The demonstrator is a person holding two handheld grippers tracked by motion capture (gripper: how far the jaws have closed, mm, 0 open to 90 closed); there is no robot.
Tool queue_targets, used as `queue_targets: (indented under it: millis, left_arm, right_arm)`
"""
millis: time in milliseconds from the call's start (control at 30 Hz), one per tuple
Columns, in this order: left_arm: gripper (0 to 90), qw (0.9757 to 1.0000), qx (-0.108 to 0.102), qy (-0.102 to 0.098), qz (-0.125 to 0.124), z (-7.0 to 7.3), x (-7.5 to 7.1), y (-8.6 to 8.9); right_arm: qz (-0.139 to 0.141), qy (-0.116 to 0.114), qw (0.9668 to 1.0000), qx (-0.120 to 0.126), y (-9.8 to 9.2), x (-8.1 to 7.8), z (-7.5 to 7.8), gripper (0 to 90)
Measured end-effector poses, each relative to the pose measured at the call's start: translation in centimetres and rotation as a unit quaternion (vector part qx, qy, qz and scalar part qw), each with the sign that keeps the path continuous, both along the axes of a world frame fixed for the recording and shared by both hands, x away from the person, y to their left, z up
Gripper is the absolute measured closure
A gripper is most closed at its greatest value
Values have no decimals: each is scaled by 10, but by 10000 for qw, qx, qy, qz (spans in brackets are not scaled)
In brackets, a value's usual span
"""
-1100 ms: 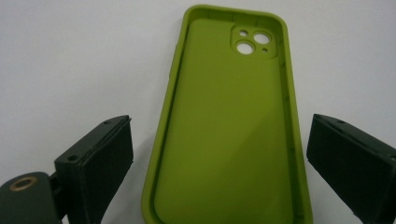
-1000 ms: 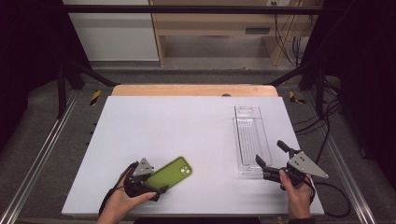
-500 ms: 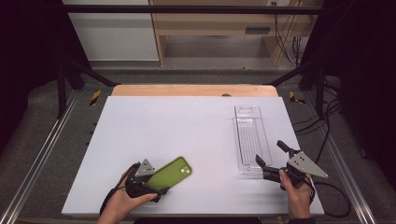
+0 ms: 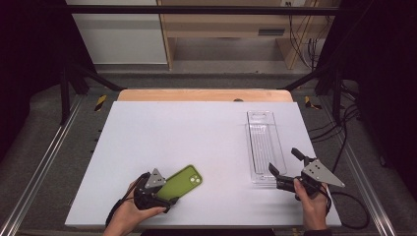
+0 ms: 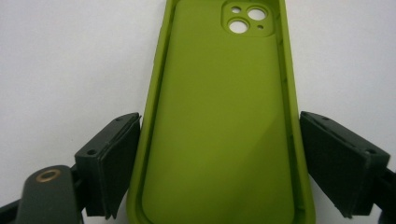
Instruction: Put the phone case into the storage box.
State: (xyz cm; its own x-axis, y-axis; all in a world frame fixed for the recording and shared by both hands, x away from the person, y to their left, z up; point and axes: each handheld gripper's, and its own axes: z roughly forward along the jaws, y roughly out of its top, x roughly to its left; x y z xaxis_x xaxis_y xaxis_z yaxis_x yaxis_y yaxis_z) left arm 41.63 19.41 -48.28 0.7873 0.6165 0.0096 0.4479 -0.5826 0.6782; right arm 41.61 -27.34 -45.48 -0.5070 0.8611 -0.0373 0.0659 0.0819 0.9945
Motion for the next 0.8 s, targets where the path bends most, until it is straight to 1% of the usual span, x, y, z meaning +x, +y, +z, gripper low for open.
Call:
queue_targets:
  millis: [67,133,200,267,300,333,400,433,467,533,600,633,667,700,733,767,800]
  left_arm:
    - [156,10000,26,-14,-36,1,0,0]
    - [158,10000,19,-31,-50,1,1,-1]
    - [159,9999,10,-126,-38,3,1,-2]
    - [160,9995,-10,-309,-11,8,1,-2]
    - [160,9991,-58,-412,1,10,1,-2]
    - [161,9989,-70,-470,16,11,1,-2]
    - [161,9979,-84,-630,97,13,2,-1]
    - [161,9971,-137,-743,131,15,2,-1]
    - [161,9958,-205,-874,171,18,2,0]
    - [161,9923,-440,-1127,281,23,1,1]
    - [161,9882,-630,-1347,378,28,1,0]
    - [161,9849,-772,-1499,400,32,0,-1]
    - [160,9829,-857,-1573,429,35,1,-1]
    - [160,9795,-996,-1674,510,38,1,-3]
    - [160,9771,-1079,-1755,540,41,2,-5]
    - [160,9750,-1093,-1853,559,43,3,-7]
    - [160,9742,-1101,-1889,559,45,5,-10]
  right_arm:
    - [-6,-19,10000,-23,0,0,0,42]
    - [-29,11,10000,-43,0,1,-1,42]
    - [-33,-3,10000,-29,0,0,0,42]
    - [-27,-17,10000,-19,-1,0,0,42]
    - [-25,-15,10000,-23,-1,0,0,42]
    - [-26,-2,10000,-36,-1,0,0,42]
    - [-19,11,10000,-43,0,1,-1,42]
    - [-16,7,10000,-53,0,1,-1,42]
    - [-15,15,10000,-42,1,0,0,42]
    - [-19,14,10000,-48,1,0,0,42]
    - [-38,-14,10000,-14,0,-2,1,42]
    - [-50,-46,10000,-18,-1,-3,2,42]
    - [-48,-55,10000,-19,-1,-4,3,41]
    - [-56,-57,10000,-3,-2,-4,3,39]
    - [-53,-64,9999,74,-3,-5,4,38]
    - [-82,-62,9999,91,-3,-5,6,37]
    - [-121,-86,9999,82,-3,-5,8,36]
